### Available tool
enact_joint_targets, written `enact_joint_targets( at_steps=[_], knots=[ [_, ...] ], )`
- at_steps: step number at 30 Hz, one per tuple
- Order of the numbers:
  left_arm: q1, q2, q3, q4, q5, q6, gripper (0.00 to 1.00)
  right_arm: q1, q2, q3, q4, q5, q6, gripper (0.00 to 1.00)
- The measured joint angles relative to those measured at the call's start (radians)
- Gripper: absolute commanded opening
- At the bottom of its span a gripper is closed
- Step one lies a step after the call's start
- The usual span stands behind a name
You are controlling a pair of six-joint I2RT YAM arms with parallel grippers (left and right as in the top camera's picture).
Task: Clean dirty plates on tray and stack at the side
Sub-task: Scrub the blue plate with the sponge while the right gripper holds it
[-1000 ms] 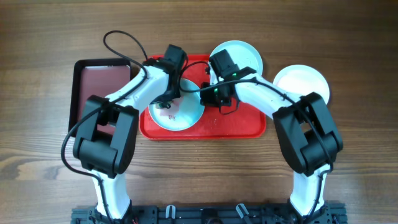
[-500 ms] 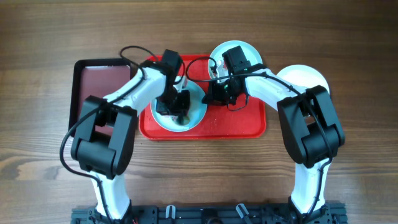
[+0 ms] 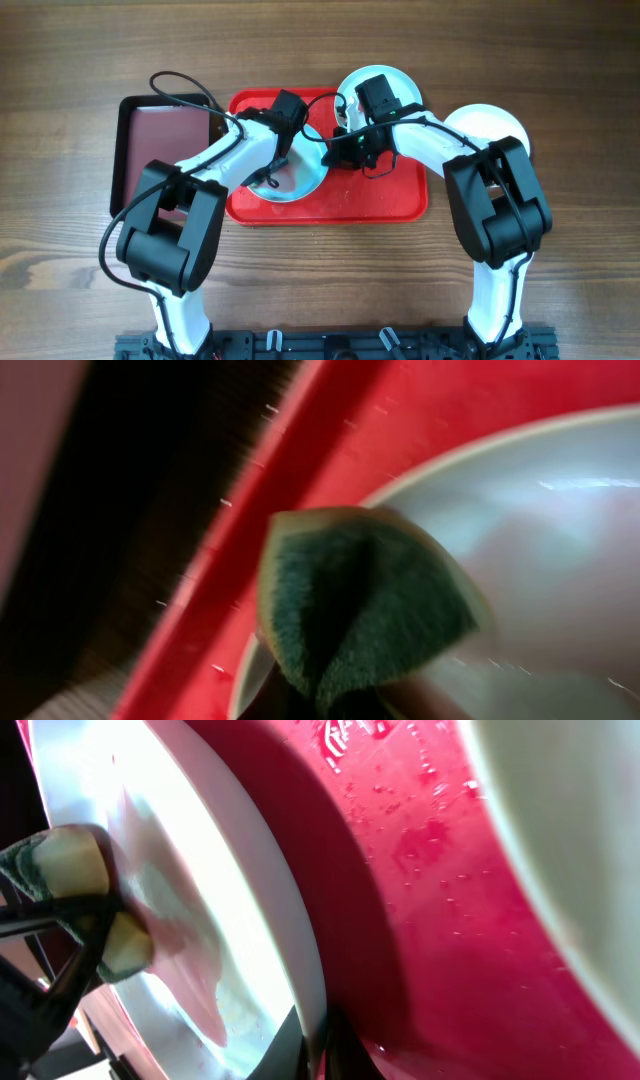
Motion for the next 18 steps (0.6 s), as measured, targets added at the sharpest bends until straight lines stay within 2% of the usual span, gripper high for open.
enact_joint_targets(
  at_steps=[3,5,7,11,14,18],
  knots=[
    [-0.002,0.007,-0.006,0.003,-0.057,0.002,0.04,0.011,0.003,0.001,0.003,-0.009,0.005,0.04],
    [-0.003,0.007,-0.012,0.028,-0.061,0.067,0.04,0.013,0.003,0.002,0.002,-0.009,0.005,0.04],
    [0.003,0.005,-0.018,0.097,-0.041,0.198,0.04,0.013,0.003,0.002,-0.004,-0.008,0.010,0.04],
    [0.042,-0.008,-0.005,0.202,0.177,0.476,0.04,0.011,0.003,0.006,-0.010,0.000,0.020,0.04],
    [0.047,0.000,0.024,0.214,0.344,0.558,0.04,0.011,0.003,0.007,-0.012,0.003,0.020,0.04],
    [0.048,0.021,0.063,0.209,0.531,0.602,0.04,0.011,0.003,0.007,-0.013,0.003,0.020,0.05]
  ],
)
